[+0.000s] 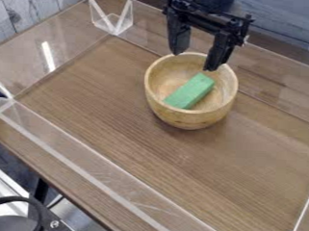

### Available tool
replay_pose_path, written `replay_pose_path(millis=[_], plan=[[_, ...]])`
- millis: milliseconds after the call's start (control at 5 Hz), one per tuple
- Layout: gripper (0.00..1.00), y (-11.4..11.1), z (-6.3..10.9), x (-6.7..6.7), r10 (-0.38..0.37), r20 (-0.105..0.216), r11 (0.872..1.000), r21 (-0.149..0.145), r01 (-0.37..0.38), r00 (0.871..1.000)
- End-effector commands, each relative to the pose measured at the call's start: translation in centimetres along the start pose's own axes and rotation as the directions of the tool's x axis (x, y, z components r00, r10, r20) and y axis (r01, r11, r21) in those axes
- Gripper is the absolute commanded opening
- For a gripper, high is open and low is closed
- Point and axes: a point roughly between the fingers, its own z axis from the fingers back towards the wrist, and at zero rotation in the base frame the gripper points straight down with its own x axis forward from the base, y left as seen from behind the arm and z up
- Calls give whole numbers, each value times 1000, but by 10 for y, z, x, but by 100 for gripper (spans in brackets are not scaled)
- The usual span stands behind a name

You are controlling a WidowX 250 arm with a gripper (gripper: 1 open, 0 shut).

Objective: Remove the green block from inside the brown bowl and put it on the table

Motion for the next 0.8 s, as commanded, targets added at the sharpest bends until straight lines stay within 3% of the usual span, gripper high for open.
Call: replay_pose_path(millis=[0,200,600], plan=[[100,6,-16,-3,-74,-26,997,18,74,997],[100,14,-40,-7,-152,-49,988,30,153,987],[100,17,-62,30,-224,-41,973,-65,221,974]])
